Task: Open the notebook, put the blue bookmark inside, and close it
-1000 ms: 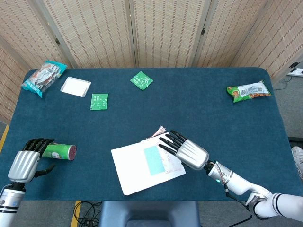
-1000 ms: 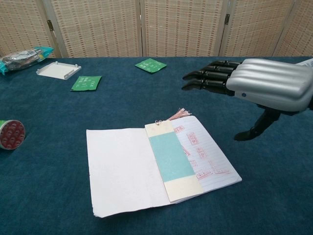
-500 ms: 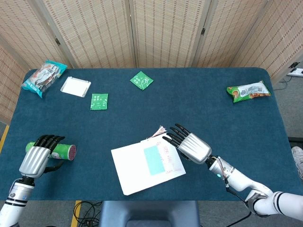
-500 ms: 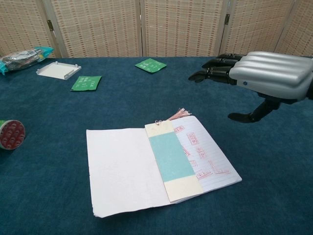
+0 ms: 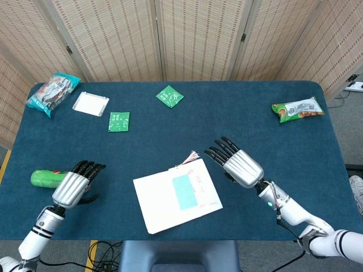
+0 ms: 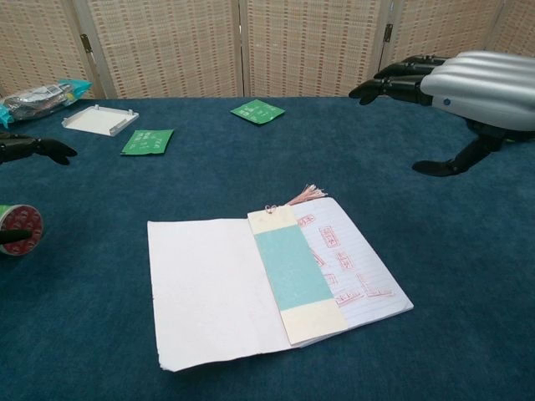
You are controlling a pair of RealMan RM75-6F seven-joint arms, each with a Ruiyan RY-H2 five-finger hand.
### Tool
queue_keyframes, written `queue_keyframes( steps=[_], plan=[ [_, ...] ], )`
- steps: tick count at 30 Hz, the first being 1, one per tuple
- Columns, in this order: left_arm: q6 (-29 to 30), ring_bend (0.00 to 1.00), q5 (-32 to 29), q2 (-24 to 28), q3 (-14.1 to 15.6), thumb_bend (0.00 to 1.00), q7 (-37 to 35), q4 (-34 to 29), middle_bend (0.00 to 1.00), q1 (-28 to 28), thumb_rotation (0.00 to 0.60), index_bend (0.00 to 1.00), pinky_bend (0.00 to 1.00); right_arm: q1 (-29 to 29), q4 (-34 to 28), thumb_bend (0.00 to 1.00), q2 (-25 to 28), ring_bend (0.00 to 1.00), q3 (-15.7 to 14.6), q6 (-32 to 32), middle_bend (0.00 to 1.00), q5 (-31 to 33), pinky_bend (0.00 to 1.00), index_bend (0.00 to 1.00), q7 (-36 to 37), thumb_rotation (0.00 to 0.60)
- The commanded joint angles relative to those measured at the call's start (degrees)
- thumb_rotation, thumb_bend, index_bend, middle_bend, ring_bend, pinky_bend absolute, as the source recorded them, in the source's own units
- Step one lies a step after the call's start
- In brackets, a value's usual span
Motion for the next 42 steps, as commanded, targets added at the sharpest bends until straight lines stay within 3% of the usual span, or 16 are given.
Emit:
queue_keyframes(
  steps=[1, 12, 27, 33, 42],
  plan=[
    [-0.2, 0.15, 2.5, -3.4, 1.1, 0.2, 0.1, 4.2, 0.17, -1.8, 0.6, 0.11, 0.18, -0.5, -0.2, 0.21, 0.4, 0.0, 0.1, 0.4, 0.15, 0.2, 0.0, 0.0, 0.1, 0.6],
    [-1.3, 0.09, 5.6, -11.0, 2.9, 0.19, 2.3, 11.8, 0.11, -5.5, 0.6, 0.07, 0.18, -2.0, -0.3, 0.2, 0.9, 0.0, 0.7, 2.3, 0.15, 0.2, 0.0, 0.0, 1.3, 0.6],
    [-2.4, 0.09, 4.9, -17.6, 3.0, 0.19, 0.9, 14.4, 0.1, -8.9, 0.6, 0.07, 0.18, -3.7, 0.5, 0.19, 1.2, 0.0, 1.4, 4.0, 0.14, 0.3, 0.0, 0.0, 2.5, 0.6],
    [-2.7, 0.09, 3.2, -19.4, 0.8, 0.19, -0.7, 13.2, 0.1, -10.9, 0.6, 0.07, 0.18, -4.7, 0.7, 0.19, 1.6, 0.0, 1.6, 4.8, 0.14, 0.7, 0.0, 0.0, 3.0, 0.6],
    [-4.5, 0.09, -1.4, -17.7, -4.1, 0.19, -5.9, 5.1, 0.1, -14.2, 0.6, 0.07, 0.18, -5.9, 0.3, 0.18, 3.0, 0.0, 2.9, 6.8, 0.13, 1.3, 0.0, 0.0, 3.9, 0.6]
  ],
)
